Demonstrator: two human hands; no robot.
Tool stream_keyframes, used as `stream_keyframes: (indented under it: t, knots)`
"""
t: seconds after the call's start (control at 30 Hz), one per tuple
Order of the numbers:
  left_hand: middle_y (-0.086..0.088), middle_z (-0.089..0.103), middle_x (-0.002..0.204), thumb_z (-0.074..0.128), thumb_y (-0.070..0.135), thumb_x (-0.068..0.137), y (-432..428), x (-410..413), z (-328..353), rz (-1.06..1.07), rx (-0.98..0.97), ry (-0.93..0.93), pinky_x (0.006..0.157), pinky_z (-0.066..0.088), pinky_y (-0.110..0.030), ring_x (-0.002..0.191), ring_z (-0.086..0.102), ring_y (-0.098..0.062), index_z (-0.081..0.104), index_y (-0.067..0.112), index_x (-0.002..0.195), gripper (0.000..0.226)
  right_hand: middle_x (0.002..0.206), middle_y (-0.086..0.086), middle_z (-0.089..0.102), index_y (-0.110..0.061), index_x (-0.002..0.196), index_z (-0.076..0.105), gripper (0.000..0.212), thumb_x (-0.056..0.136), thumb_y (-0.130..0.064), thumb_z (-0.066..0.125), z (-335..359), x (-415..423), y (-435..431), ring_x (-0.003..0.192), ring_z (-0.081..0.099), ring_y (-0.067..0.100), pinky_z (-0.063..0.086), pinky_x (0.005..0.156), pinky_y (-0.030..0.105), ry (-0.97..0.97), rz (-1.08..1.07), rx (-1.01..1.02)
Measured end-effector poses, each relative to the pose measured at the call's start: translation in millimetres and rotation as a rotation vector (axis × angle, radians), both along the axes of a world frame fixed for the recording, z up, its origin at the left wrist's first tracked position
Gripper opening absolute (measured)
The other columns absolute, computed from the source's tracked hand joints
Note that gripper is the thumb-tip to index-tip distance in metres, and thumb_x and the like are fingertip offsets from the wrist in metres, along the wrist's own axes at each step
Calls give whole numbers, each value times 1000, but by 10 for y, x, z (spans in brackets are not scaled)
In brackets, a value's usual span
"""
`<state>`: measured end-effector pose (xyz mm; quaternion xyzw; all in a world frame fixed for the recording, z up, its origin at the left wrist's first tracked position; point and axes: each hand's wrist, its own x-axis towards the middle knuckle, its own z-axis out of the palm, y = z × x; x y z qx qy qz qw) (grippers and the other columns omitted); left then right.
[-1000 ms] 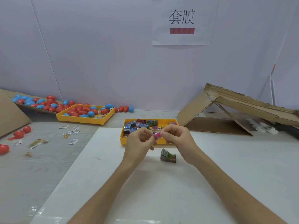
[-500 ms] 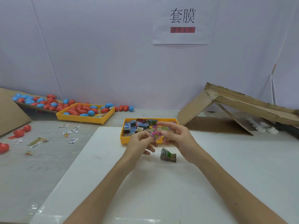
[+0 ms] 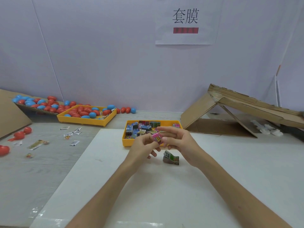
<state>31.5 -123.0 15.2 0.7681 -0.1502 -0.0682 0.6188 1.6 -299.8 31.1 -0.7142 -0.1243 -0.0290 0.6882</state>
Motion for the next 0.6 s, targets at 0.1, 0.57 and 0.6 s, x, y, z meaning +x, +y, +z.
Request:
stream_keyframes:
  t: [0.1,0.57,0.6]
  knots:
    - [2,75,76,61,21,98,-13,-17,1,-5,22,-19,59,49,-25,63,67,-9,69,12,103,13,113,3,76,-21,126,69,37,92,-5,69,-7,-11,4,96,70,14,52,74,24,-32,-21,-22]
    - [-2,76,79,58,26,100,-35,-56,24,-29,95,-52,55,45,-22,63,65,-11,66,15,80,24,84,2,74,-26,83,77,31,85,5,73,50,-42,40,77,68,17,48,63,19,-135,-123,61]
    - [-2,75,79,59,26,99,-34,-56,23,-37,92,-60,55,45,-22,63,65,-11,66,15,80,23,83,0,74,-26,82,77,31,85,5,73,54,-45,40,74,67,17,46,60,19,-134,-132,61]
